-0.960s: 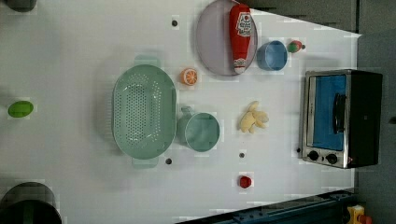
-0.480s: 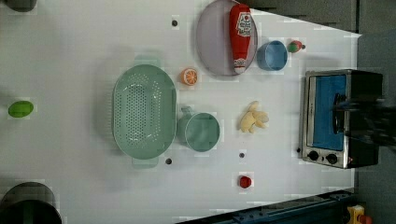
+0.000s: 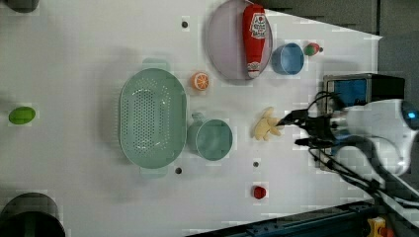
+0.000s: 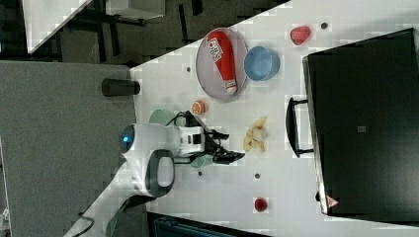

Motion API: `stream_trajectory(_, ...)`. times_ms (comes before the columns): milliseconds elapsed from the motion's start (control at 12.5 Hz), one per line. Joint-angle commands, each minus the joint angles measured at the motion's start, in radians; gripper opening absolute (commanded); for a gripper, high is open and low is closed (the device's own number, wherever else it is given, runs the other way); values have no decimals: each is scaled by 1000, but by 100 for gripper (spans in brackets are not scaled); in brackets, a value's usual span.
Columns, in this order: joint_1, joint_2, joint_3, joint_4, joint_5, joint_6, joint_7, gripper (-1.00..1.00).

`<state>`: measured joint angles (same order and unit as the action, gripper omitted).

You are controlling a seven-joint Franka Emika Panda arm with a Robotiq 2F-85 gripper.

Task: Pick Banana and place it in mug.

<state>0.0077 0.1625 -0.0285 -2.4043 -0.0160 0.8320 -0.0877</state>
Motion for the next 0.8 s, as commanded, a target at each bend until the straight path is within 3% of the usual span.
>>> stream_trajectory(80, -14, 40, -8, -16, -2, 138, -194, 100)
stream_trajectory(480, -15, 189, -5, -18, -2, 305, -197, 93)
stream_trajectory(800, -15, 208, -3, -29, -2, 342, -197, -4)
